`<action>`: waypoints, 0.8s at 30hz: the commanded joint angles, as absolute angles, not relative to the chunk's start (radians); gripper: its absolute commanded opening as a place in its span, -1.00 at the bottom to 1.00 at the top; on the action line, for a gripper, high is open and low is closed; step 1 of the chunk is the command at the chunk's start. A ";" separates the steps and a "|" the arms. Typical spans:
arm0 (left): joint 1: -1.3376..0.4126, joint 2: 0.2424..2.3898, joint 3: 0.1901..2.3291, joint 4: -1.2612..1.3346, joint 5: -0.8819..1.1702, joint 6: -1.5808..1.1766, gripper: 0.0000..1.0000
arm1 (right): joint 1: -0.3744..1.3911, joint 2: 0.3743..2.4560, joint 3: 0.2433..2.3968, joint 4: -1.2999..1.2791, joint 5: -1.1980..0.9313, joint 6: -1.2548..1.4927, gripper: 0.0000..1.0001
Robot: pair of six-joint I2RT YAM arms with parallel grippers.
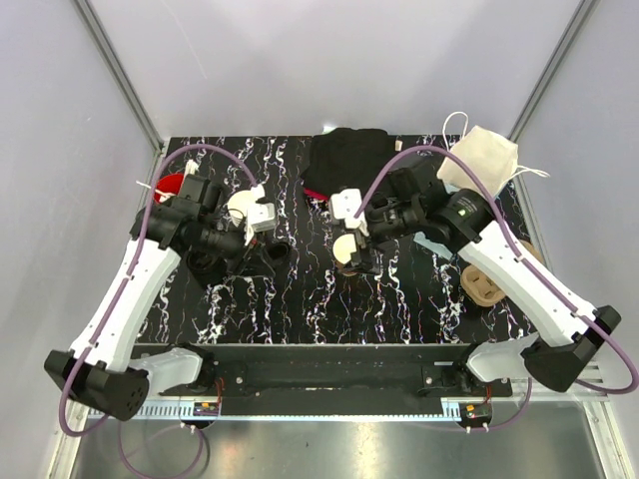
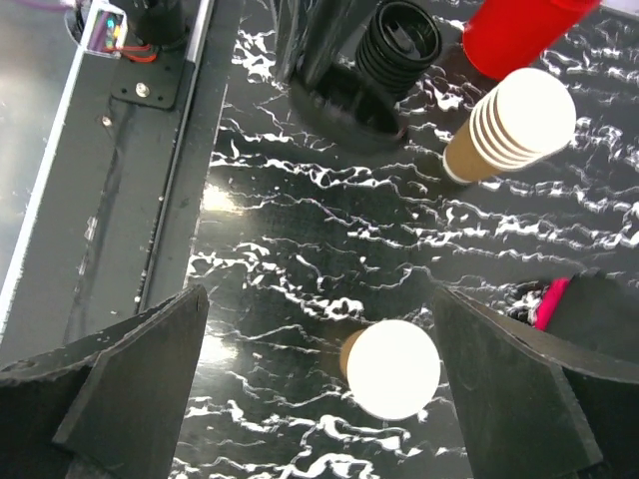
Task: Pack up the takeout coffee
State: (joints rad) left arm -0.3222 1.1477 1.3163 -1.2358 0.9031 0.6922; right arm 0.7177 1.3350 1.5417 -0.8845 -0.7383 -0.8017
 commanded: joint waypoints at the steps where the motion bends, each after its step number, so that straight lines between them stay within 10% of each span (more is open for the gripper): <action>1: -0.339 1.204 1.384 -1.334 1.048 0.799 -0.65 | 0.804 1.374 1.623 -0.913 -0.655 -0.876 0.99; 24: -0.353 1.312 1.434 -1.545 1.186 0.976 -0.70 | 0.994 1.582 1.698 -0.775 -0.337 -0.876 0.99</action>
State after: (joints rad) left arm -0.3477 1.3441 1.4261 -1.3590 1.1233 0.9489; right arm 0.9874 1.5654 1.6440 -0.8330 -0.3592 -0.8825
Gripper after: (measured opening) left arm 0.155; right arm 0.994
